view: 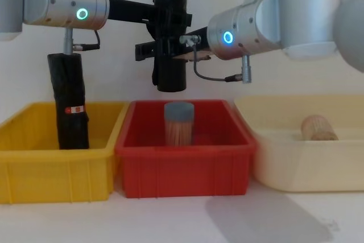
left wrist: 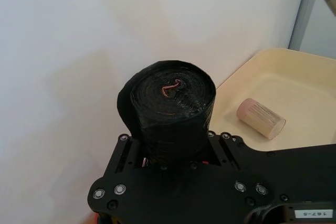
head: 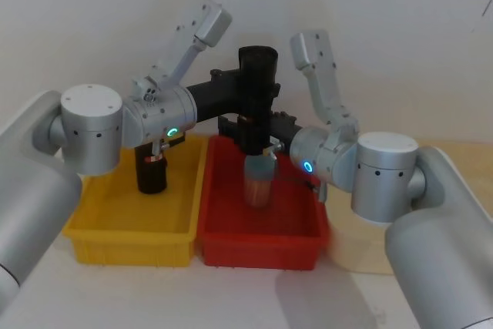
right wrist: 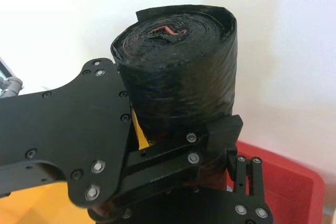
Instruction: Pick up the garbage bag with the one hand and transfer it to the other hand.
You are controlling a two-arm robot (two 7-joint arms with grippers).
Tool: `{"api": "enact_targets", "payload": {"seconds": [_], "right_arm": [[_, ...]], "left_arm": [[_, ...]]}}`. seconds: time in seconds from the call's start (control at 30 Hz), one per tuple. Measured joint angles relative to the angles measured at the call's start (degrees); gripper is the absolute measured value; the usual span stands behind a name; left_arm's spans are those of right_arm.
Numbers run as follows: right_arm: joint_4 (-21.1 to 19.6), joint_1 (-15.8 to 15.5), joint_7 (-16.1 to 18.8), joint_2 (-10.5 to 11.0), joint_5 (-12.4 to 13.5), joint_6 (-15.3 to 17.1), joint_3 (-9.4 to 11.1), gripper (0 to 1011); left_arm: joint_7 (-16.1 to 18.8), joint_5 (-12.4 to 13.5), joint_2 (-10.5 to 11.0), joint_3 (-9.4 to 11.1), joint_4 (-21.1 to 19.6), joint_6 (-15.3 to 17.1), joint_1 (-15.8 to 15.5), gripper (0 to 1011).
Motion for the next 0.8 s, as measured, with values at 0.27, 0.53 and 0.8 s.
{"api": "enact_targets", "payload": {"seconds": [0.27, 0.53, 0.8], "right_arm": [[1.84, 0.93, -0.37, -0.67, 0.14, -1.22, -0.02, 945], [2.82, 1.43, -0.56, -1.01, 0.19, -1.79, -0.02, 749], [3.19, 1.61, -0.63, -1.13, 0.24, -2.01, -0.04, 562]], "left_arm": [[0.0, 0.0, 0.01, 0.0, 0.0, 0.0, 0.0, 446], [0.0, 0.0, 0.0, 0.0, 0.0, 0.0, 0.0, 446], [0.0, -0.01, -0.01, 0.0, 0.0, 0.0, 0.0, 485]]}}
